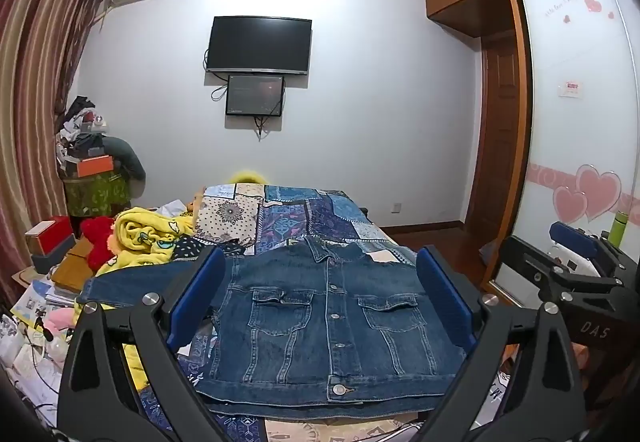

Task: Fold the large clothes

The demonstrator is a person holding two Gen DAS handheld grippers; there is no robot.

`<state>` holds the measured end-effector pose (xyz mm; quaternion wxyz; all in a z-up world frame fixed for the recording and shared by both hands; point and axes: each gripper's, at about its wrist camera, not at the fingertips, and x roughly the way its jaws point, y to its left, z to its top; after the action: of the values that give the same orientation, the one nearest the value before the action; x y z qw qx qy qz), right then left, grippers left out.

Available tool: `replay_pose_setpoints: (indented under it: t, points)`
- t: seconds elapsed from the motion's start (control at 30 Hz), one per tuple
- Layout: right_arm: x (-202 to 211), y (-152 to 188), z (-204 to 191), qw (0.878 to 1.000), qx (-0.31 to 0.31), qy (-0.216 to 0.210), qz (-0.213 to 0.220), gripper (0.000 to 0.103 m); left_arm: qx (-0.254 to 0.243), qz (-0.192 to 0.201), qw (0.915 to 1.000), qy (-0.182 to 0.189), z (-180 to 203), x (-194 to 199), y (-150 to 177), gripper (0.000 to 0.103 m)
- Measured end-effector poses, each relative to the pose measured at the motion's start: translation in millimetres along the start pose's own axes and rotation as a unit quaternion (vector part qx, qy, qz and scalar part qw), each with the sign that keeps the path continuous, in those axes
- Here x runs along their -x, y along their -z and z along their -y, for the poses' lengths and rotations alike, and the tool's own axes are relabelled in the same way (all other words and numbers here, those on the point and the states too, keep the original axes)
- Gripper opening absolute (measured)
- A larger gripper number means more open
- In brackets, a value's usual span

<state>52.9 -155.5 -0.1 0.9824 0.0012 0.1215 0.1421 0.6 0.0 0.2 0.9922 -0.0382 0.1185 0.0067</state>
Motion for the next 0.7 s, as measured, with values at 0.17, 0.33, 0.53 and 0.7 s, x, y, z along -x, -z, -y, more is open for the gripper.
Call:
replay_pose_setpoints:
  t: [0.17, 0.33, 0.53, 0.7]
  points:
    - [-0.1, -0.3, 0.2, 1.000, -0.001, 0.000, 0.000, 0.103, 0.001, 0.002, 1.0000, -0.005, -0.8, -1.9, -1.8, 0.097]
    - [-0.1, -0.4, 0.3, 1.000, 0.000, -0.001, -0.001, 0.103, -0.002, 0.004, 1.0000, 0.002, -1.0, -5.9, 4.6, 0.097]
    - [-0.1, 0.1, 0.4, 1.000, 0.000, -0.001, -0.001, 0.103, 0.001, 0.003, 1.0000, 0.003, -2.3, -5.9, 2.5, 0.097]
    - [4.8, -1.1, 0.8, 1.000, 0.000, -0.004, 0.002, 0.103, -0.006, 0.006, 1.0000, 0.000, -2.2, -3.6, 1.6, 0.097]
